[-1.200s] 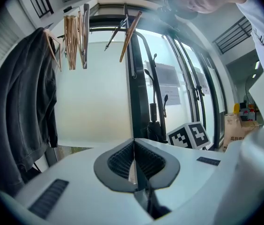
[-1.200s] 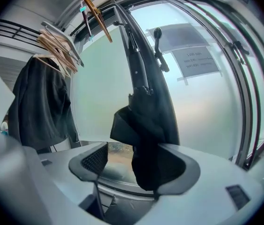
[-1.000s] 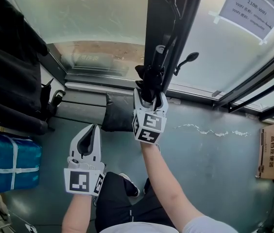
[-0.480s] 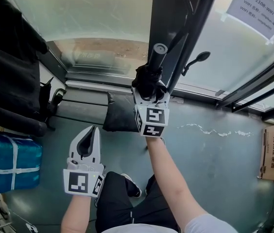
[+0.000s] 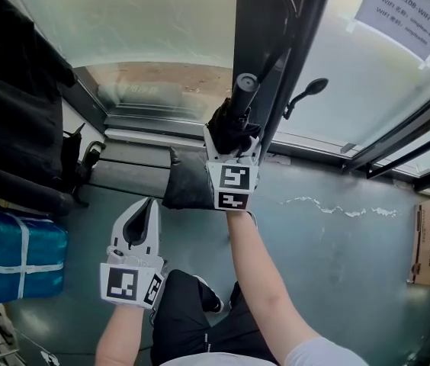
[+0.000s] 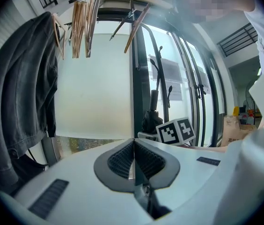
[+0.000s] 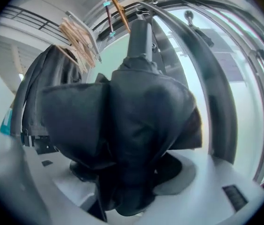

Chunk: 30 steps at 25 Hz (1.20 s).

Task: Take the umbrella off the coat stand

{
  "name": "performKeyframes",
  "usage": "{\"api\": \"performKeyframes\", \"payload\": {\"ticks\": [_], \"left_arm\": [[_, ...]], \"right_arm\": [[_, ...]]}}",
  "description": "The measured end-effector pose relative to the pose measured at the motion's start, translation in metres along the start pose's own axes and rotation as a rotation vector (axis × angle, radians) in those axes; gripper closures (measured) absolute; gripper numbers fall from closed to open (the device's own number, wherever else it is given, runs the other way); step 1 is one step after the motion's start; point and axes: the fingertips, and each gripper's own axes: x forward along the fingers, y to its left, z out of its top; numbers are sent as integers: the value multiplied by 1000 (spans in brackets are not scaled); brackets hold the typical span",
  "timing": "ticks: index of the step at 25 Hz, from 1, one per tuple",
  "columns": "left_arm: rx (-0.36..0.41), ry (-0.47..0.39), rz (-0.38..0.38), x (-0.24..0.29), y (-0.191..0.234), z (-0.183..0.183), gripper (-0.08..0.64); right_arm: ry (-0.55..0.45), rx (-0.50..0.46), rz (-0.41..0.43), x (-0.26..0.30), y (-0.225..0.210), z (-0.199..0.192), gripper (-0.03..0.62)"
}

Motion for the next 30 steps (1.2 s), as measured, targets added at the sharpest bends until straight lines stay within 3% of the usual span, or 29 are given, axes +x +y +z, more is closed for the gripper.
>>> {"api": "performKeyframes", "payload": {"ticks": [3,14,30], "left_arm": [[-6,9,10,-4,3,0,537],[-6,19,12,-13,-10,8,537],[-29,104,5,-23,-19,33,537]], "right_arm": [[3,67,19,-5,0,1,317],[44,-6,97,-31,21,4,331],[56,-21,87,-59,13,43,331]]}}
